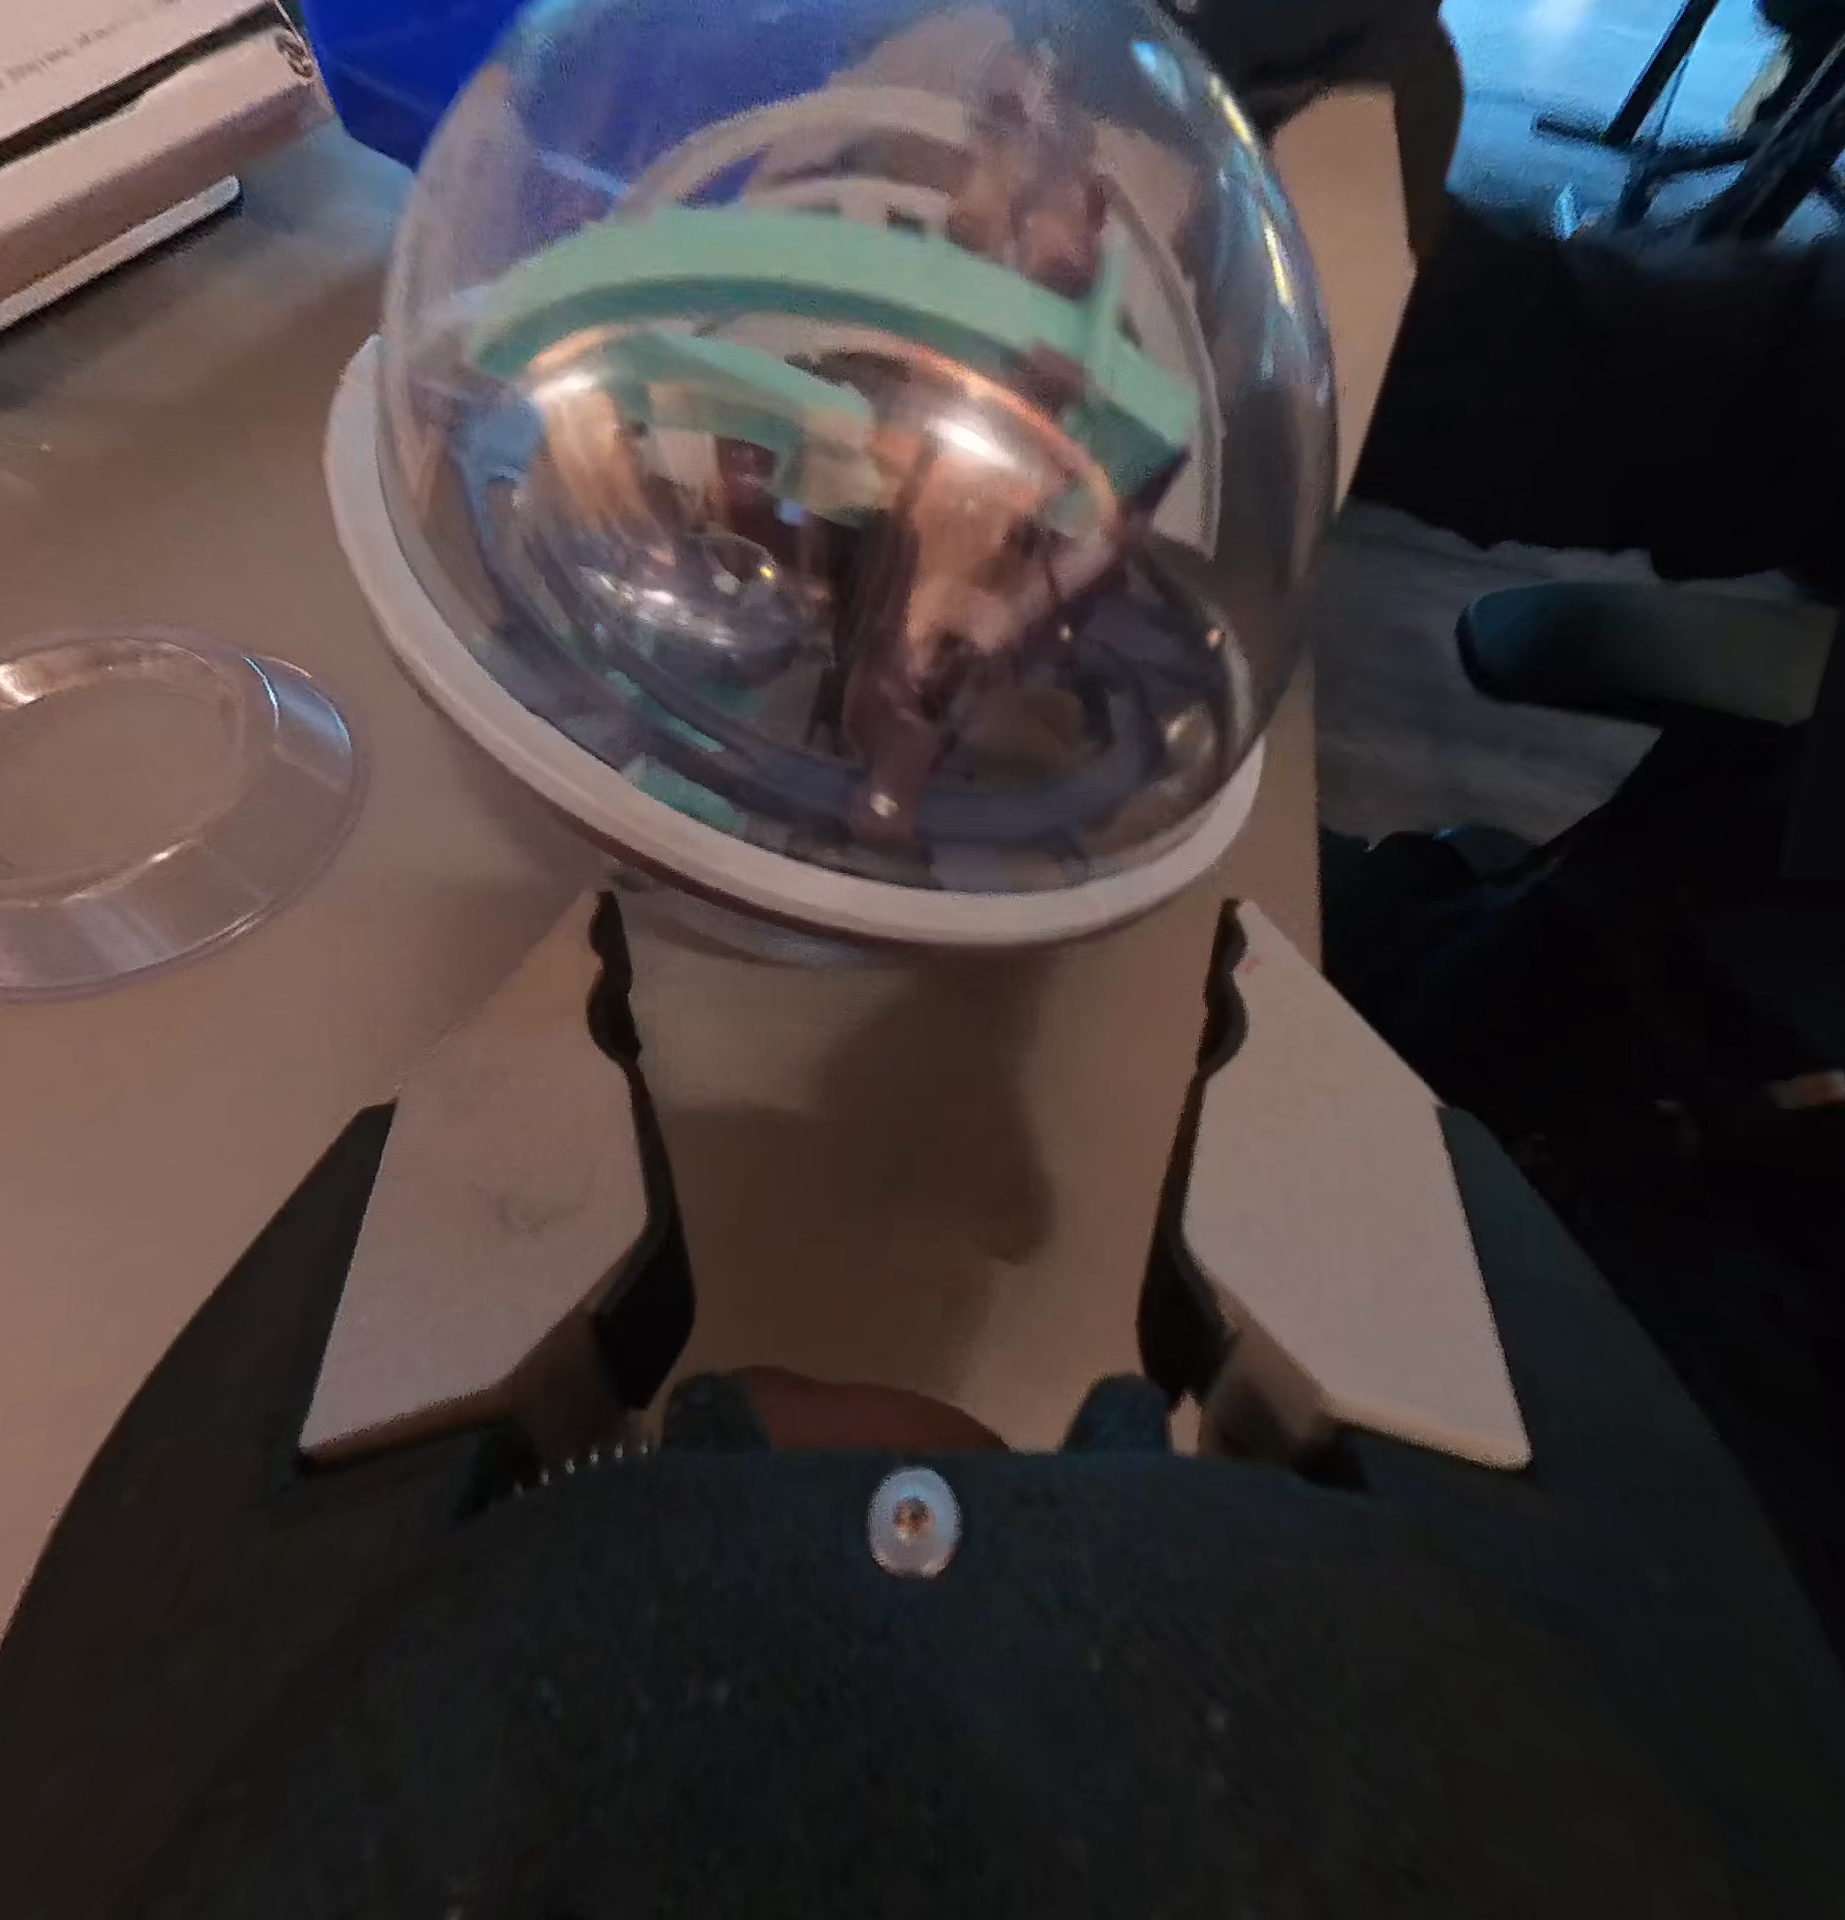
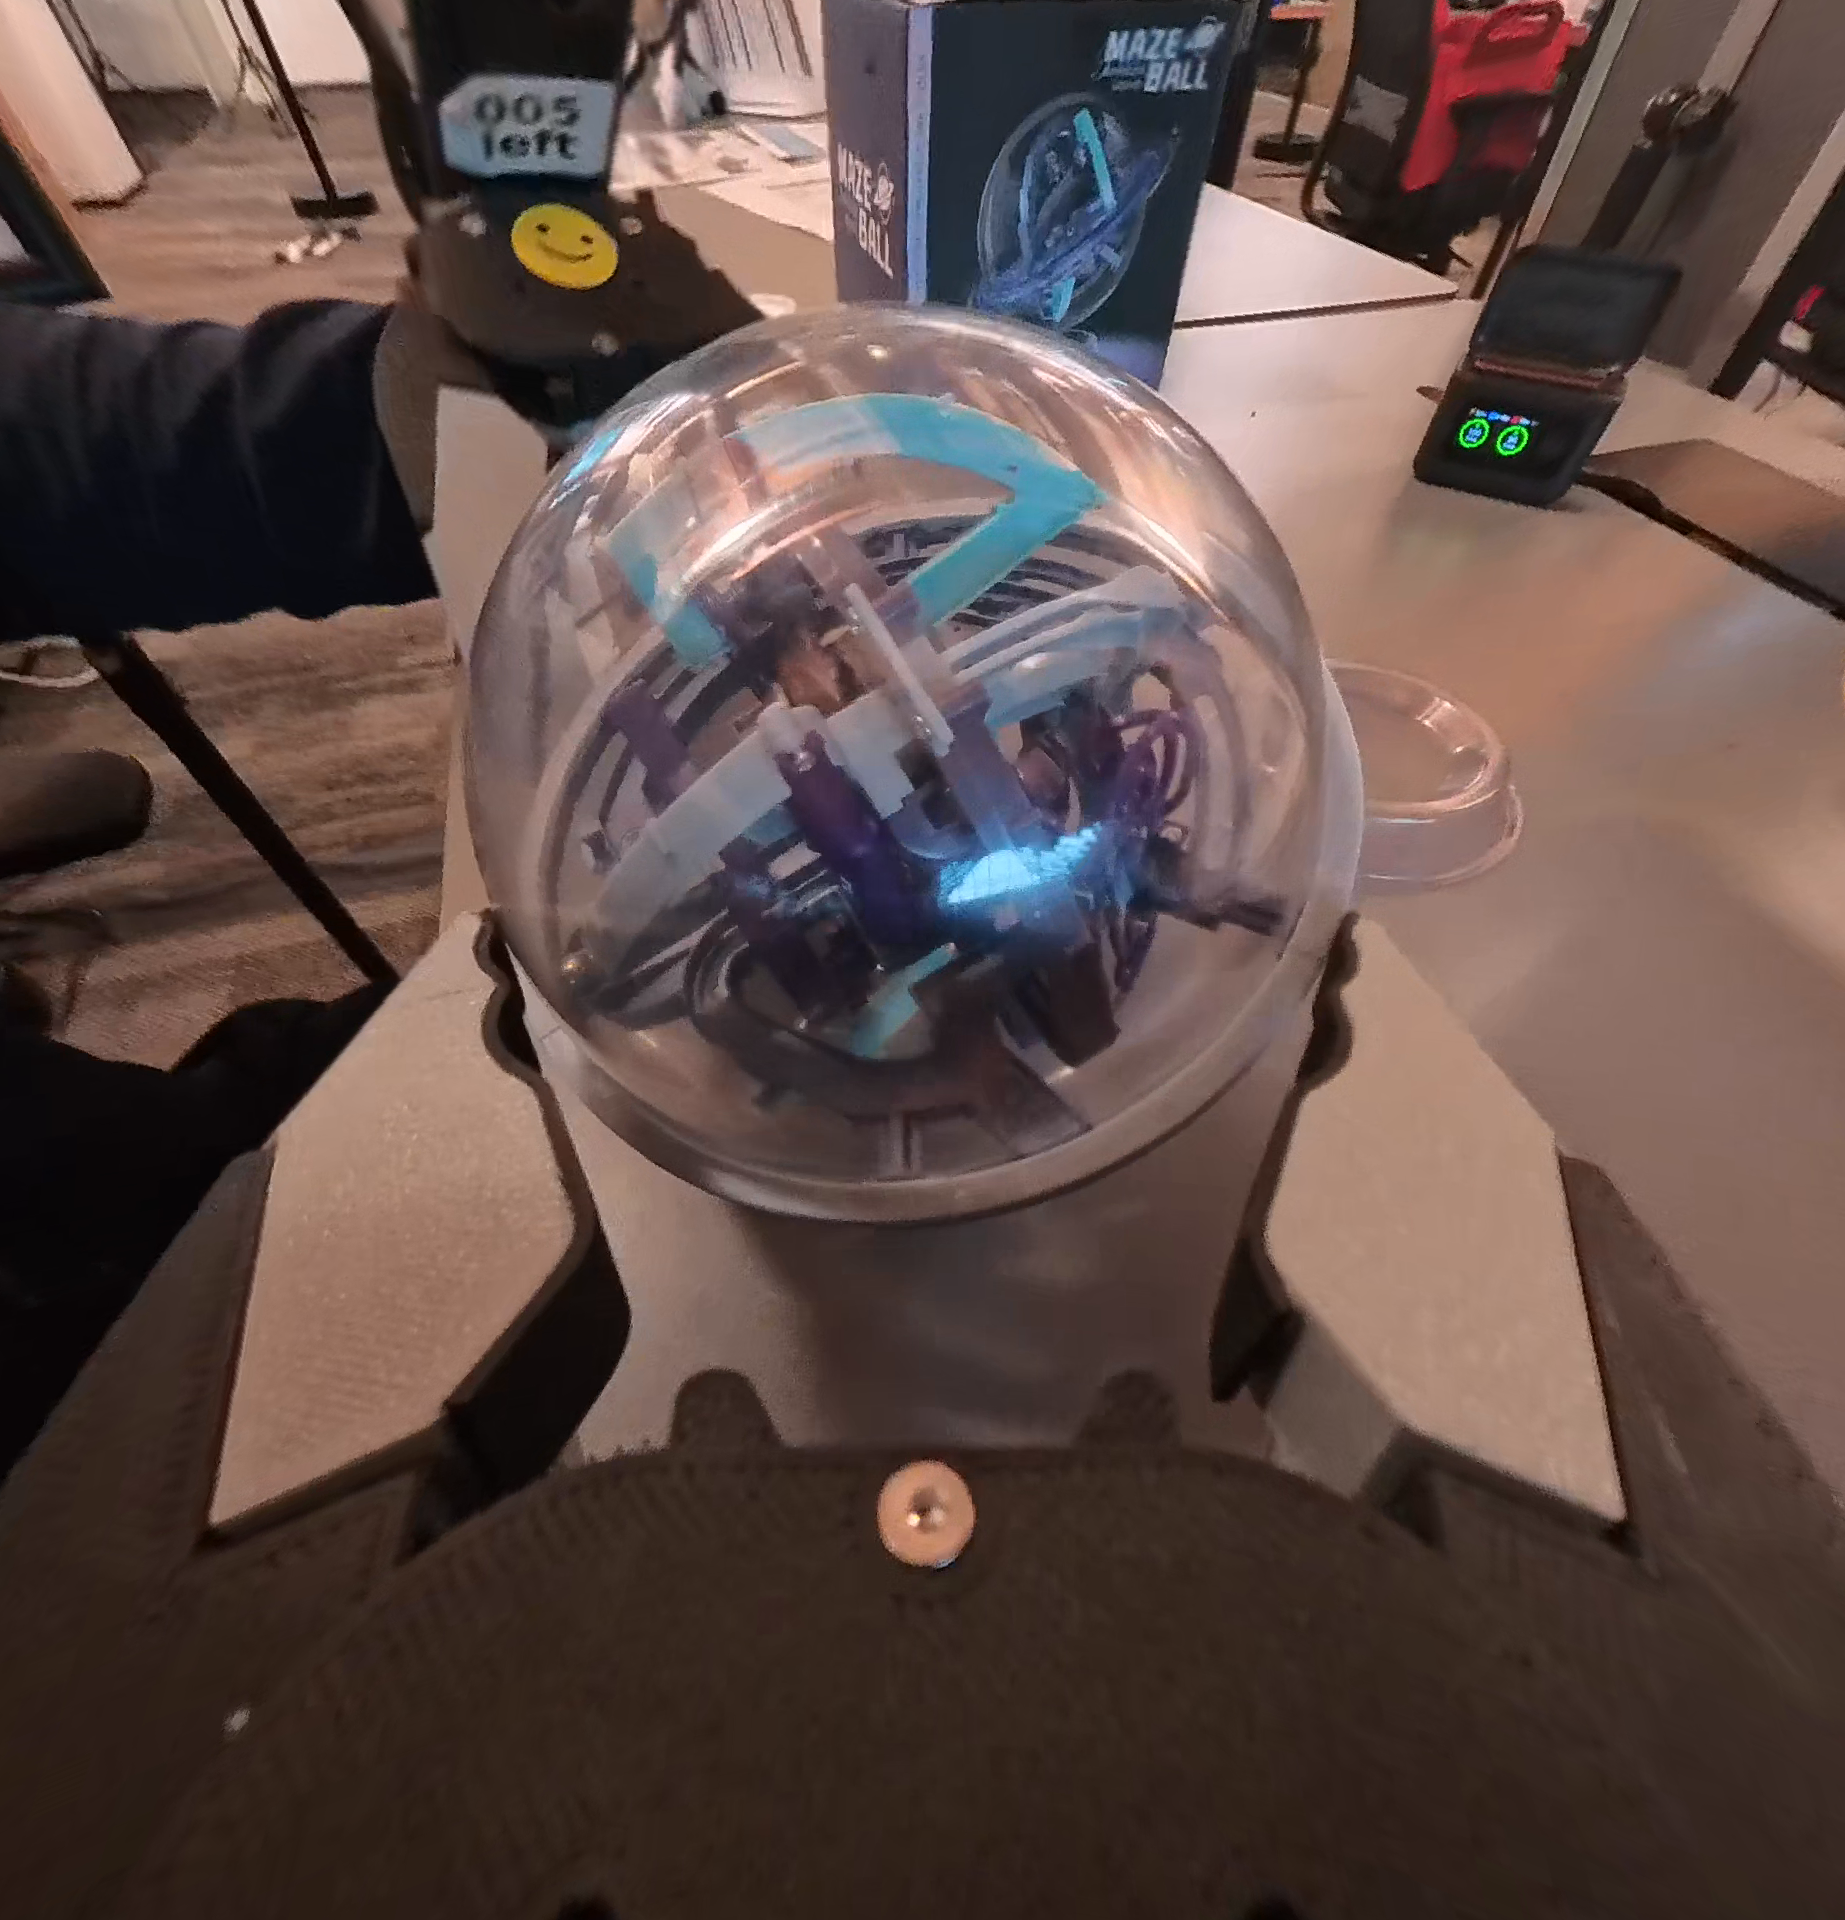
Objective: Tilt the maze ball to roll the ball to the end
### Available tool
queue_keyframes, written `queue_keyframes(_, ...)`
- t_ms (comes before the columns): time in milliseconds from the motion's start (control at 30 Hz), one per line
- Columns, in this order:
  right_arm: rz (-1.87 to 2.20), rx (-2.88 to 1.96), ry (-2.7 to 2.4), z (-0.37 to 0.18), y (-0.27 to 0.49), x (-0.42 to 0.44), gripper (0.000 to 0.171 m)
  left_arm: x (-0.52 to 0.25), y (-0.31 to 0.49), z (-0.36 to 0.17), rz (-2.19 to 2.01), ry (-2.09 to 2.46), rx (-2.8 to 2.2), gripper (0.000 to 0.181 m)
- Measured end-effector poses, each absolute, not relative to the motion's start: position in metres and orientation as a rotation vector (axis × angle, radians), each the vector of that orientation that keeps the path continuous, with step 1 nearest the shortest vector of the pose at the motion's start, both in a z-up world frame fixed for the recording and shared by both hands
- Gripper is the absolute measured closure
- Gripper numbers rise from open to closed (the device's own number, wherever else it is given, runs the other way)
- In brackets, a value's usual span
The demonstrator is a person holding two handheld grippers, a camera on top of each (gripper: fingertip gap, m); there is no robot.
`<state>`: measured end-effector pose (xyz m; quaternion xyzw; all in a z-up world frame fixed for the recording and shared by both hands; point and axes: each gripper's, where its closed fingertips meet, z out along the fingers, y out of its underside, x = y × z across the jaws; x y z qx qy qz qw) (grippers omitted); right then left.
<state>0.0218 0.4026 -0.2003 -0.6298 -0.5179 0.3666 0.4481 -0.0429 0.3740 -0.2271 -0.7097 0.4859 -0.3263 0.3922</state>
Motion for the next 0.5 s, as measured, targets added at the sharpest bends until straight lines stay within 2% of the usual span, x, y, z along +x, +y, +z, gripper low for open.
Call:
queue_keyframes(167, 0.990, -1.587, -1.250, -0.200, 0.405, 0.022, 0.027, -0.041, 0.387, -0.237, -0.595, 1.286, -1.744, 0.077)
queue_keyframes(300, 0.985, -1.601, -1.243, -0.200, 0.407, 0.024, 0.027, -0.039, 0.395, -0.236, -0.570, 1.252, -1.715, 0.080)
queue_keyframes(500, 0.993, -1.662, -1.223, -0.202, 0.410, 0.023, 0.027, -0.036, 0.397, -0.233, -0.625, 1.209, -1.708, 0.073)
